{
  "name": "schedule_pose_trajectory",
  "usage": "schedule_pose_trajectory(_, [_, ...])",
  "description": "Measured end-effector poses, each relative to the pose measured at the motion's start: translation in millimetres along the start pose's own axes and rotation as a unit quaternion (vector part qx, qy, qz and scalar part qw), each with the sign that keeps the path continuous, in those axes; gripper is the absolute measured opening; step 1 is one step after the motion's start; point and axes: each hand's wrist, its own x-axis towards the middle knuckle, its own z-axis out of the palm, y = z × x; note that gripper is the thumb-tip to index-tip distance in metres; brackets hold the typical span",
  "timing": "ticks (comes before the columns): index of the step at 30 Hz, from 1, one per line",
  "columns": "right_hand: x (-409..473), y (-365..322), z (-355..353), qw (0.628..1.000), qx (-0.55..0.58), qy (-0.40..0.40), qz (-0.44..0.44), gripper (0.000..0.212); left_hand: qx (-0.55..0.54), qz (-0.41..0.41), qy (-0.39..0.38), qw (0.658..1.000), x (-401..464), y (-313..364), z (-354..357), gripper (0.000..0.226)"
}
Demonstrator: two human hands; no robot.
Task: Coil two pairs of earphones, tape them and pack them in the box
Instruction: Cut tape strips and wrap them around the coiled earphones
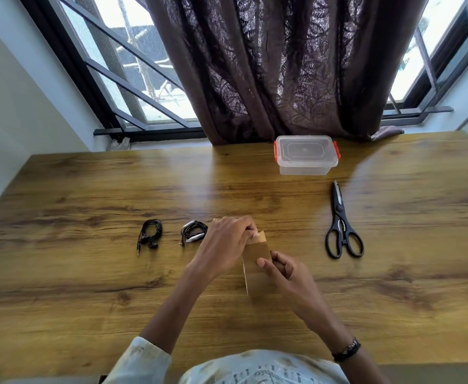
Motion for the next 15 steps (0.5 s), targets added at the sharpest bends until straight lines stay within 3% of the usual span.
schedule_pose_trajectory(6, [-3.2,3.5,0.7,0.999,-0.041,0.005,-0.024,0.034,-0.009,0.008,-0.022,1.000,1.9,-1.5,-4.6,0.012])
schedule_pose_trajectory(15, [-8.9,13.5,-2.2,0.997,-0.050,-0.004,-0.063,0.026,-0.008,0.026,-0.041,0.999,4.0,-5.7,-10.2,0.015])
